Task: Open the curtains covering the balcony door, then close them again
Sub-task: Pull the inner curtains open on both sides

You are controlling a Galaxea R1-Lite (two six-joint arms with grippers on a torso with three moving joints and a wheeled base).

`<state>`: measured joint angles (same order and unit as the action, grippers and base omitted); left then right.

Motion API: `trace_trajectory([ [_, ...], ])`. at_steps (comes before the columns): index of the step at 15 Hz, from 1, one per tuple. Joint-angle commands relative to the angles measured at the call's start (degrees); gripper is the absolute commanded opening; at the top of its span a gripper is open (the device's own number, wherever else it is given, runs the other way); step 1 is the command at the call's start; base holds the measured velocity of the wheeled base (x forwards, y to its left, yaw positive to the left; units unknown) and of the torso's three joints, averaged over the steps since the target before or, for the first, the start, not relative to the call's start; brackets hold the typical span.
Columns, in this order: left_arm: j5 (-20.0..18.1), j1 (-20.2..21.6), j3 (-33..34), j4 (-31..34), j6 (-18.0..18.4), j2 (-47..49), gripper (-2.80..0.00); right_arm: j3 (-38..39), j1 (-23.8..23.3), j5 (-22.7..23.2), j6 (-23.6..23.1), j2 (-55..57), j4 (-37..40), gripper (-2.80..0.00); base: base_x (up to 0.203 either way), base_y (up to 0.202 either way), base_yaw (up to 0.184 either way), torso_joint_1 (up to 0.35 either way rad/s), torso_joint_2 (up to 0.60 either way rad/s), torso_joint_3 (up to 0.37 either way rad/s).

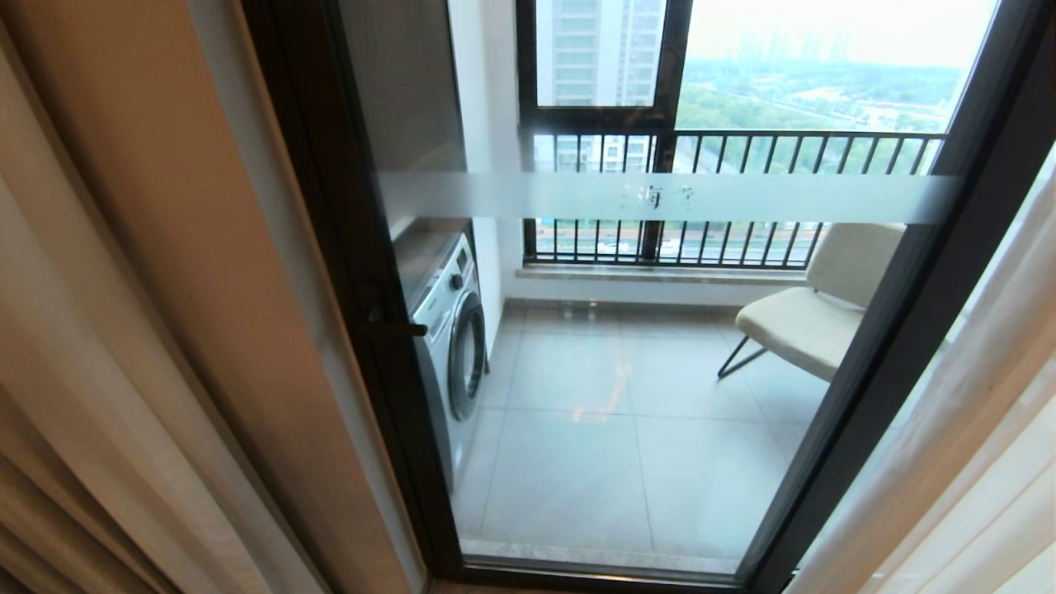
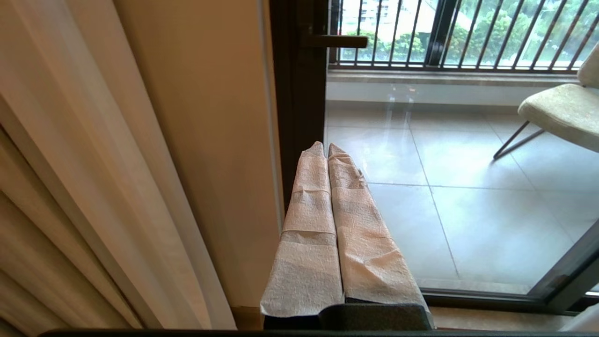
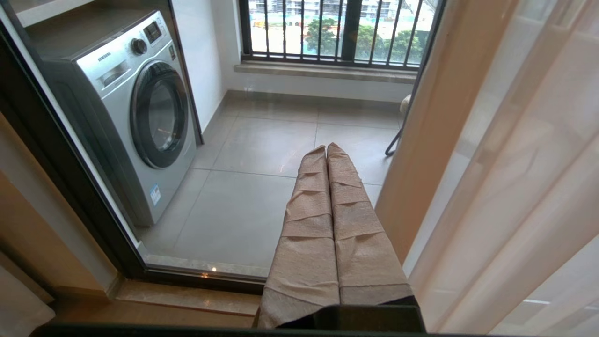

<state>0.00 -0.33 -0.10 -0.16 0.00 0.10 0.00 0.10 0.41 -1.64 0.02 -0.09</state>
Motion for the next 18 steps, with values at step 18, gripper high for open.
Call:
trace_trajectory([
  [18, 0.18, -0.02, 0.01, -0.02, 0.00, -0.10, -2.80, 0.00, -0.01, 0.03, -0.03, -0.02, 0.00, -2.80, 0.000, -0.176, 0.002, 0.002, 0.00, 0.003],
])
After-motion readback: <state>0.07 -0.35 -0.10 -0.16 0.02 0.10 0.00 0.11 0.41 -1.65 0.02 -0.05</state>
